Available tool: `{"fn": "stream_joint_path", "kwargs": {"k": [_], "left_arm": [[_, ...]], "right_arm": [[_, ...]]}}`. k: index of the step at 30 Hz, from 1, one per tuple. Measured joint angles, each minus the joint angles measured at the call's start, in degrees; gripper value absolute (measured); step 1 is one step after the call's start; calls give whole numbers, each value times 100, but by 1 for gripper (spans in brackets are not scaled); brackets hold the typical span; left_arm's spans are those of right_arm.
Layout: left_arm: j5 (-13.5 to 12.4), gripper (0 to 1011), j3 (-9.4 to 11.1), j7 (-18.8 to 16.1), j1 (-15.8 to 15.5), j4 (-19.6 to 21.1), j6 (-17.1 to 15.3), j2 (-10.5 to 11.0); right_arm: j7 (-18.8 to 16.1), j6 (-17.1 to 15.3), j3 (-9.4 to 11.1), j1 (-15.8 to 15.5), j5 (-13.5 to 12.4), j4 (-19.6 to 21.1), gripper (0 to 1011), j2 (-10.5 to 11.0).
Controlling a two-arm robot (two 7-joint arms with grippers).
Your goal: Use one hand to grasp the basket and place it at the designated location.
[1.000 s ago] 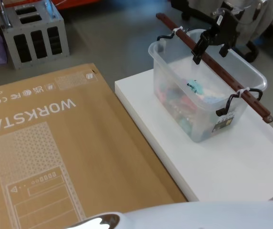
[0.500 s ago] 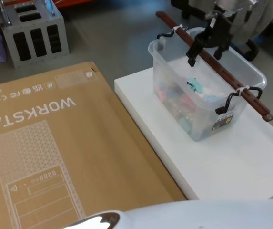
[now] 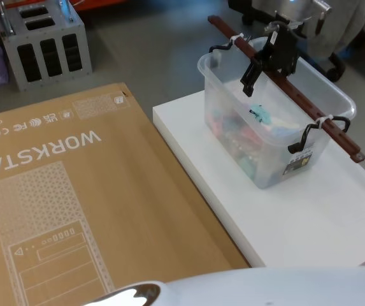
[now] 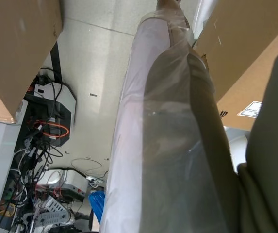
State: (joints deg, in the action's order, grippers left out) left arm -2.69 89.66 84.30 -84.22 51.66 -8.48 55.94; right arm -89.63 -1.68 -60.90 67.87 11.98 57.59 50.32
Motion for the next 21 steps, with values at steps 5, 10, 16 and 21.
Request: {"fn": "stream_joint_path", "kwargs": {"k": [5,10,16,21], "left_arm": [[0,0,0,0,0,-2,0,0],[0,0,0,0,0,-1,0,0],[0,0,0,0,0,-1,0,0],[0,0,0,0,0,0,0,0]], "right_arm": [[-39,93,-113,49,3,-139,1002,-99],[-101,168,-219,92,-6,-266,1001,-185],[-120,180,-302,97,-31,-312,1001,-201],[-141,190,-379,96,-44,-388,1001,-218]]}}
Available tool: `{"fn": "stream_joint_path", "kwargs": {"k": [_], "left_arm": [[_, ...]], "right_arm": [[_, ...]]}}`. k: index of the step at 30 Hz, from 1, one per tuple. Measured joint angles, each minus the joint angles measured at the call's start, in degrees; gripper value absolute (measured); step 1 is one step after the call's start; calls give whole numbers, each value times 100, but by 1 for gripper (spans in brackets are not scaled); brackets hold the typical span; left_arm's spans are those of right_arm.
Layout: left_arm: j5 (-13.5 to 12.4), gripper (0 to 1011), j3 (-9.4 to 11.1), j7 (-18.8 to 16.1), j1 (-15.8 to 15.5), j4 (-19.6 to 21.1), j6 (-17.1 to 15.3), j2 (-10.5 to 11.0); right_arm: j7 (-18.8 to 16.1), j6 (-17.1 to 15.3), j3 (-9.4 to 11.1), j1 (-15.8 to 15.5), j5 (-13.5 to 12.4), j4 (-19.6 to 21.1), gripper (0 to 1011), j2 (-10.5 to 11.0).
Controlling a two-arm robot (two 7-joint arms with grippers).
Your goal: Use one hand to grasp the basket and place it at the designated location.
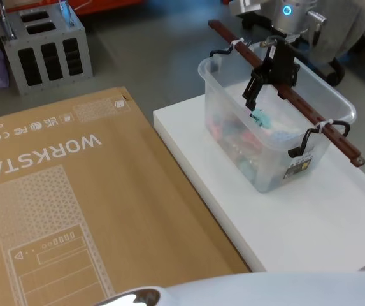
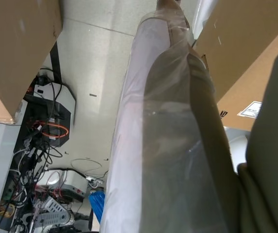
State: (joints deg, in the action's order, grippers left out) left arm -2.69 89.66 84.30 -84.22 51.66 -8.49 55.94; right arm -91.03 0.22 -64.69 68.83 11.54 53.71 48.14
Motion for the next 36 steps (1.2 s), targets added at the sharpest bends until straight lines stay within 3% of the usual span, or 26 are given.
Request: {"fn": "stream_joint_path", "kwargs": {"k": [25,32,36], "left_arm": [[0,0,0,0,0,0,0,0],[0,0,0,0,0,0,0,0],[-1,0,0,0,0,0,0,0]], "right_arm": [[-80,92,-208,16,-10,-410,998,-157],[-18,90,-219,-16,3,-280,882,-85],[18,52,-213,-47,5,-178,758,-15]]}}
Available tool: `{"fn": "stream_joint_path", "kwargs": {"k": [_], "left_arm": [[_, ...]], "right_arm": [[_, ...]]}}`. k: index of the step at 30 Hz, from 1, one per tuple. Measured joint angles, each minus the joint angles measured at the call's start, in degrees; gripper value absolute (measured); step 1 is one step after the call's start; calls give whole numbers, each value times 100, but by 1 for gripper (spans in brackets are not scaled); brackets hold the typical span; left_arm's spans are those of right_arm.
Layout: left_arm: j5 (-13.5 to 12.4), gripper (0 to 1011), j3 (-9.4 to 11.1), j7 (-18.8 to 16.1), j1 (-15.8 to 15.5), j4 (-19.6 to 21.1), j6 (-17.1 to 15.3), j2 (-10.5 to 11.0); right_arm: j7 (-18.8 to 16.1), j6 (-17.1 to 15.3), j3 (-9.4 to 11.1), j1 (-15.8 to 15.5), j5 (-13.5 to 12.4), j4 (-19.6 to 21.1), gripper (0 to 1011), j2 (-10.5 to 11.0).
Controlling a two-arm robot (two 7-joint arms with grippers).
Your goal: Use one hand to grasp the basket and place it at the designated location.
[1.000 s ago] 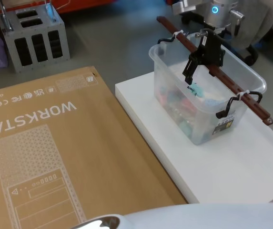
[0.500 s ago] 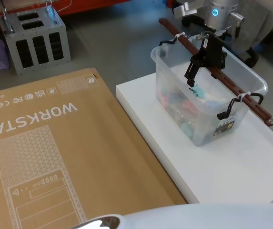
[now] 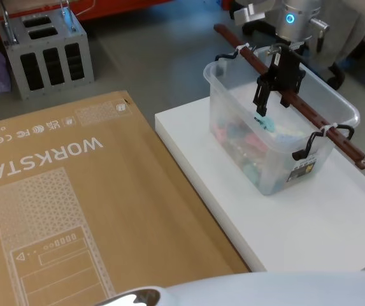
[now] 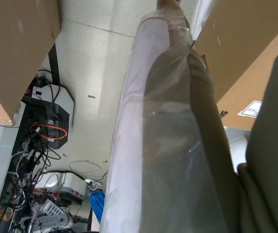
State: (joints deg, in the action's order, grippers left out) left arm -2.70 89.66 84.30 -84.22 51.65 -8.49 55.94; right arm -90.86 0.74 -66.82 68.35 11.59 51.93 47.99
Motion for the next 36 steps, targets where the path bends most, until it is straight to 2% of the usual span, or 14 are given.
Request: {"fn": "stream_joint_path", "kwargs": {"k": [11,12,13,18,21,23,36], "left_arm": [[0,0,0,0,0,0,0,0],[0,0,0,0,0,0,0,0],[0,0,0,0,0,0,0,0],[0,0,0,0,0,0,0,0],[-1,0,0,0,0,-1,0,0],[0,0,0,0,0,0,0,0],[0,0,0,0,0,0,0,0]], "right_arm": [[30,-44,31,-33,8,99,411,68],[48,-72,42,-41,10,146,347,98],[58,-90,47,-47,10,170,347,115],[94,-161,78,-73,26,279,150,181],[95,-169,87,-77,36,297,97,193],[97,-172,96,-78,42,306,21,199],[94,-175,130,-82,73,369,0,216]]}}
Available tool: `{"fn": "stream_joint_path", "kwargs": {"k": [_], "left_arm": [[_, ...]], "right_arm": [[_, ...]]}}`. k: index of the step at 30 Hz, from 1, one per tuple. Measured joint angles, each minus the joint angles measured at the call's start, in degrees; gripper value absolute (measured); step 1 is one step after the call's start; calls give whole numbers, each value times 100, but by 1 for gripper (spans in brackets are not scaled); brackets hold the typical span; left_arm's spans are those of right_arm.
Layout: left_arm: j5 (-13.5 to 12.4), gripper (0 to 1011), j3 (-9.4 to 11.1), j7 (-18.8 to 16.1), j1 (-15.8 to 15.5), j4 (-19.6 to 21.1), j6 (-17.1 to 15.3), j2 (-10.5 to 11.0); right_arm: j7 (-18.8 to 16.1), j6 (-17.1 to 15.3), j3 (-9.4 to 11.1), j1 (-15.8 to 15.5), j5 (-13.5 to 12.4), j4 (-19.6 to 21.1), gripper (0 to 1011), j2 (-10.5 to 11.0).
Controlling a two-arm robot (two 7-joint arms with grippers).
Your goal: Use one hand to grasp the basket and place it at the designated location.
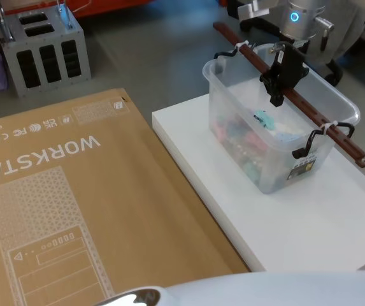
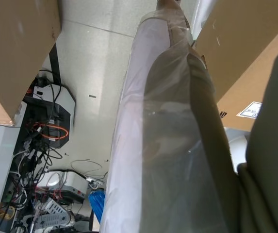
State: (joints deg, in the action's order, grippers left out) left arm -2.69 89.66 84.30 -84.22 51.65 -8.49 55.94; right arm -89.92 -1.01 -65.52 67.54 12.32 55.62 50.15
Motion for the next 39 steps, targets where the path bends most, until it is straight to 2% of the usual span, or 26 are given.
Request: {"fn": "stream_joint_path", "kwargs": {"k": [7,13,18,33,39], "left_arm": [[0,0,0,0,0,0,0,0],[1,0,0,-1,0,3,0,0],[0,0,0,0,0,-1,0,1],[1,0,0,0,0,1,0,0],[0,0,0,0,0,-1,0,0]], "right_arm": [[1,0,26,16,21,80,0,30],[37,-1,106,135,10,434,0,159],[42,1,140,192,12,516,0,182],[32,155,126,437,152,651,0,114],[21,253,73,528,207,609,0,16]]}}
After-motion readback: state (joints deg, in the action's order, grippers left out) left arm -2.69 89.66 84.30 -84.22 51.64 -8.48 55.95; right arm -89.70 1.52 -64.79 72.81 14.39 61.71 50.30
